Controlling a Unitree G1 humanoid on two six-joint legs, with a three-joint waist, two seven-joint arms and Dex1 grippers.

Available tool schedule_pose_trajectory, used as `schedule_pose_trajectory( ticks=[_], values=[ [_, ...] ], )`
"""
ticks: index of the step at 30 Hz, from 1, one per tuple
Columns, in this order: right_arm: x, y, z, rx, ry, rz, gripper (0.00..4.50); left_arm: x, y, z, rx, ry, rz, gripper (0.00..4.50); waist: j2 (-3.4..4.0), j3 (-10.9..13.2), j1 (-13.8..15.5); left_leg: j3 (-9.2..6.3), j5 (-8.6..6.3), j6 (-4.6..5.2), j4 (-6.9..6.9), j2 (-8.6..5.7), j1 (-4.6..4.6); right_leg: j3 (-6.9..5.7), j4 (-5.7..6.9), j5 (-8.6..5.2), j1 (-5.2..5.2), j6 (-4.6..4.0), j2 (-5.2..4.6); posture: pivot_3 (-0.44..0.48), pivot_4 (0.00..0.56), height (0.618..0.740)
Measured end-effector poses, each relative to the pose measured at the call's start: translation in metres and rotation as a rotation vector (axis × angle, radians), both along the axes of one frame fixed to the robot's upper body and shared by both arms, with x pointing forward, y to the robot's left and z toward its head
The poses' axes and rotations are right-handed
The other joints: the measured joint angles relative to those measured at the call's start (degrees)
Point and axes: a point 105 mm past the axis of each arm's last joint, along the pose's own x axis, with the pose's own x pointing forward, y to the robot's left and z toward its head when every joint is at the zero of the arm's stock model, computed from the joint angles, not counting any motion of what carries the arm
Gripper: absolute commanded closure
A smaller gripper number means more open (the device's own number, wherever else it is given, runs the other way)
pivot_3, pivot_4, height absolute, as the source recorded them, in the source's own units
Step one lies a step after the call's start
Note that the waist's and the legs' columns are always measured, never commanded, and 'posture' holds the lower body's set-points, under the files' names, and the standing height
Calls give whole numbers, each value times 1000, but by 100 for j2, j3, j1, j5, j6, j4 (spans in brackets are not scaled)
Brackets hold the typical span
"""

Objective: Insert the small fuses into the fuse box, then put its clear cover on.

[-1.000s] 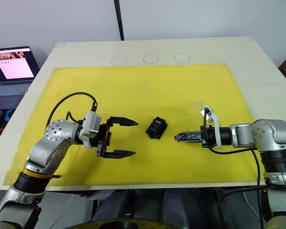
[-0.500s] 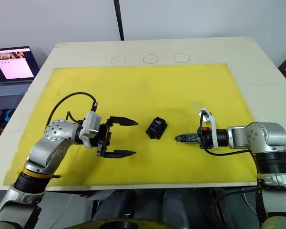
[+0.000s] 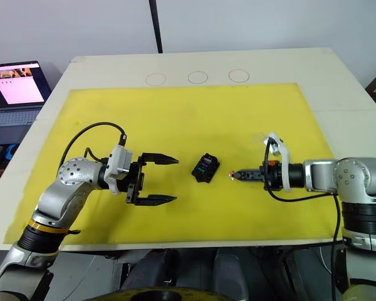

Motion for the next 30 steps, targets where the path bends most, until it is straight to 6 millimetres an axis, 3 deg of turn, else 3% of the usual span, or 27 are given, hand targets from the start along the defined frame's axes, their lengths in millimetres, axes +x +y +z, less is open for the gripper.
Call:
schedule_pose_trajectory(
  ticks=[4, 7, 10, 16, 30],
  values=[
    [6, 15, 35, -161, -245, 15, 4449, 7, 4, 1, -29, 18, 82, 0, -3, 0, 35, -4, -4, -10, -5, 0, -2, -4, -2, 0, -1, 0, 0, 0, 150, 740],
    [8, 21, 40, -263, -341, 32, 4449, 7, 4, -6, -34, 52, 115, 0, -4, 1, 37, -2, -9, -20, -2, -2, -6, -4, -3, 0, -3, 1, -3, 0, 150, 740],
    [10, 25, 38, -410, -454, 62, 4449, 13, -2, -5, -62, 49, 156, 0, -7, 2, 30, 1, -9, -21, 0, -3, -7, -4, -5, 1, -2, 1, -5, 0, 150, 740],
    [16, 36, 29, -501, -510, 127, 4449, 15, -16, -8, -81, 51, 182, 0, -6, 2, 14, 3, -8, -23, 2, 2, -3, -1, -1, 1, -3, 1, 2, 0, 150, 740],
    [25, 43, 17, -519, -490, 191, 4449, 21, -26, -17, -73, 56, 240, 0, -7, 3, 27, 2, -7, -23, 0, 2, -4, -2, -2, 1, -4, 1, 2, 0, 150, 740]
  ],
)
